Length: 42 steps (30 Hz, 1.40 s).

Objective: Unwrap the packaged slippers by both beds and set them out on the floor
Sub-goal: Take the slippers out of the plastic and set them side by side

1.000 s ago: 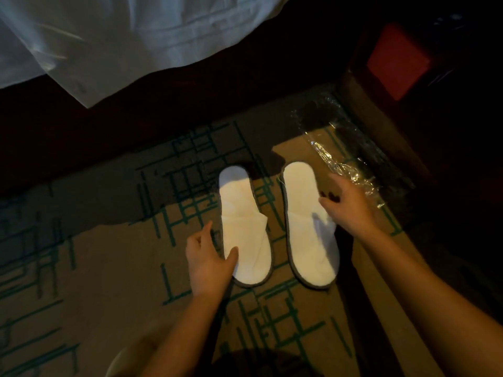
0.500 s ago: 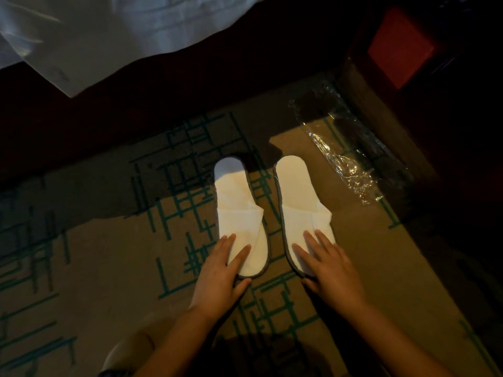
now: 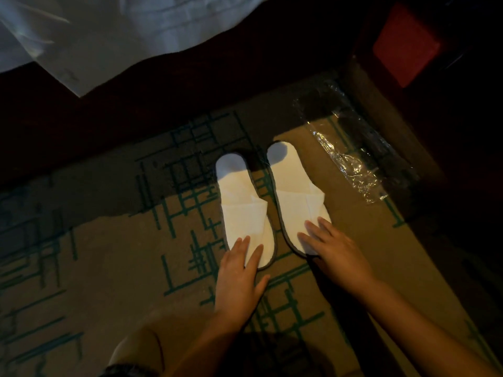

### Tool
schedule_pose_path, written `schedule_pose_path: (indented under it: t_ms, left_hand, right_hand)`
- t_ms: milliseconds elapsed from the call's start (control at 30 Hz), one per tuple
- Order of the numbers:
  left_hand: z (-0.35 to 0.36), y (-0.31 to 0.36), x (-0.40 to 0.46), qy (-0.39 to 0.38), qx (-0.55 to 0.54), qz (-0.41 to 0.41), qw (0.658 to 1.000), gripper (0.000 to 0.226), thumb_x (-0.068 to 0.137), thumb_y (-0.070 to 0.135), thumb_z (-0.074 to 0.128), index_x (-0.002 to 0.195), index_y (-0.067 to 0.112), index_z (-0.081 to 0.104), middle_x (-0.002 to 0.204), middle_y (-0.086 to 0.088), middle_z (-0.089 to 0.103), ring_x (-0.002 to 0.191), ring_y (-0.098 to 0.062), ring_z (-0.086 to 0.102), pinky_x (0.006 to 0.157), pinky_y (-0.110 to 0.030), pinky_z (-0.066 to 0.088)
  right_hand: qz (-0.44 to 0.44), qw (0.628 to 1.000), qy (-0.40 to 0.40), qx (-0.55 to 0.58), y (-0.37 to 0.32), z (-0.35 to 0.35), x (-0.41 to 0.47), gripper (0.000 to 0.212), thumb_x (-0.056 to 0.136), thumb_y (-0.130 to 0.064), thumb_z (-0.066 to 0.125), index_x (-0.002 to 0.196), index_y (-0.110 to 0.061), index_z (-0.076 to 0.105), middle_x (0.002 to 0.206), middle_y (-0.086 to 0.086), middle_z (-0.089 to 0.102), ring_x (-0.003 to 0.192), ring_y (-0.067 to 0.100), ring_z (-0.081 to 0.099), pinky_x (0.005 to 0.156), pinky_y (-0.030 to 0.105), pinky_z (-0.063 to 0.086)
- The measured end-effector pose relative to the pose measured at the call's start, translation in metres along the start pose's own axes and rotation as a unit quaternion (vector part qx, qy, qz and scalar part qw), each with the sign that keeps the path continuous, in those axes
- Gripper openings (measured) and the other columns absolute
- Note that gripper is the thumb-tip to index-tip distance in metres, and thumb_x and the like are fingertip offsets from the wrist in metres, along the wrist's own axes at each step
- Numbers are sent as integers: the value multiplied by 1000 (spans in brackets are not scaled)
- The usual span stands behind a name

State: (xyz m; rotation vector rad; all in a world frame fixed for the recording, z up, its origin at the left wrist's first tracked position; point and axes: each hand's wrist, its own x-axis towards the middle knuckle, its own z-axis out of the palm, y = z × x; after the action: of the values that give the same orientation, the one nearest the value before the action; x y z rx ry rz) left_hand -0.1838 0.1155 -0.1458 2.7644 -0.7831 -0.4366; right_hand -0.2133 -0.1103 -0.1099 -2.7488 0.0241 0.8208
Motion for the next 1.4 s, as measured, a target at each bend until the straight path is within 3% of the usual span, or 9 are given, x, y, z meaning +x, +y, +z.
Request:
schedule_pose_path:
  t_ms: [67,200,600,800,967,1033,1167,1267,1400]
  left_hand:
    - [4,-1,4,7,4,5,1000,65,67,36,77,126,23,51,135,-12,54,123,-29,53,100,-42,44]
    - [5,-6,16,25,-6,11,1000,61,66,27,79,121,22,54,129,-15,58,117,-31,57,95,-42,48]
    - [-4,-8,54,53,-14,-6,998,55,68,26,77,120,22,58,132,-14,55,121,-32,53,100,-43,42]
    - [-7,-8,71,55,-40,-24,997,53,77,32,68,127,25,51,140,-14,45,127,-33,45,104,-42,37]
    - [-17,-1,86,77,-16,-13,997,66,69,31,75,128,17,49,139,-22,45,128,-38,43,101,-48,39]
    - [-14,-5,82,80,-17,-9,997,66,70,30,75,129,18,48,141,-23,43,131,-40,41,105,-50,34]
    - [-10,-12,85,55,-46,-21,997,57,81,26,65,134,18,45,149,-21,32,139,-37,27,110,-38,15]
    - [-14,-12,96,45,-64,-22,997,54,85,26,60,136,18,43,151,-20,26,142,-34,20,114,-38,13]
    - [-19,-11,105,49,-68,-29,996,53,83,24,61,133,16,46,149,-23,30,140,-38,24,113,-40,14]
  right_hand:
    - [1,1000,2,4,-1,-1,1,63,94,-21,47,147,-31,16,160,-4,4,147,20,-4,118,39,13]
    - [-13,1000,0,-10,0,-8,10,65,93,-15,47,148,-28,15,160,-1,3,147,23,-4,117,39,14]
    - [-12,999,26,-28,4,-32,45,60,95,-12,43,148,-25,18,160,2,7,147,26,2,117,42,16]
    - [-14,999,32,-29,7,-46,60,57,96,-11,38,148,-25,19,160,2,6,147,26,3,117,43,17]
    - [-10,998,65,-22,8,-49,67,60,94,-19,44,147,-29,19,160,5,4,146,27,1,117,47,14]
    - [-6,997,74,-22,6,-47,69,60,94,-24,46,147,-30,19,160,5,4,146,28,1,117,47,14]
    - [-14,998,60,-35,5,-43,76,56,96,-24,41,147,-27,19,159,8,10,146,30,3,117,44,16]
    - [-7,998,53,-35,5,-48,82,55,97,-24,39,148,-26,18,159,8,9,146,31,2,117,45,16]
    - [2,999,44,-30,4,-56,89,54,98,-21,36,148,-27,16,160,6,6,146,29,-1,117,46,13]
